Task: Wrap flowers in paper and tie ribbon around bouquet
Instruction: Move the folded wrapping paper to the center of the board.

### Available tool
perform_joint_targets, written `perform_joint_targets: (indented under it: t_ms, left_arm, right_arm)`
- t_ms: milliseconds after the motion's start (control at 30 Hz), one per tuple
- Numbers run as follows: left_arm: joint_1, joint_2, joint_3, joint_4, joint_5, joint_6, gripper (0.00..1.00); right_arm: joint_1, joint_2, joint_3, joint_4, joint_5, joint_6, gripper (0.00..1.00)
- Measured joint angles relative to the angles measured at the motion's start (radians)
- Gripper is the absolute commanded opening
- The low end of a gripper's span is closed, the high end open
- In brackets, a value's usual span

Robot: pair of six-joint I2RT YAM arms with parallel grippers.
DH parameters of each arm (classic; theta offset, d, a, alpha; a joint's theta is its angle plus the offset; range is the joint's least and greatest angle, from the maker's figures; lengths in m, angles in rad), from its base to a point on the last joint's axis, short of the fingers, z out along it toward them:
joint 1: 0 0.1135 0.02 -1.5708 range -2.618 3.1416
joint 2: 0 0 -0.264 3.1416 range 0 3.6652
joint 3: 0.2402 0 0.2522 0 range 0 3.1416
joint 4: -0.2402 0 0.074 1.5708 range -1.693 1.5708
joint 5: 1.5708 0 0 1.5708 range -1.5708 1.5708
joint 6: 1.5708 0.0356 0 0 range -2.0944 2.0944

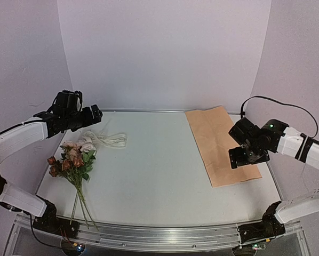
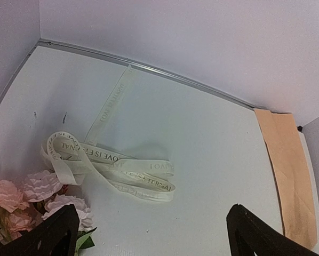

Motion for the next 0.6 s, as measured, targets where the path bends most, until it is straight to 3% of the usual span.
perform_joint_targets:
  t_ms: [600]
  left_arm:
    - [0.0,0.047,0.0,-0.008,0.127,-0.036,1.0]
  right_arm:
    - [-0.161,0.361,0.087,0.107,-0.233,-0.095,0.98]
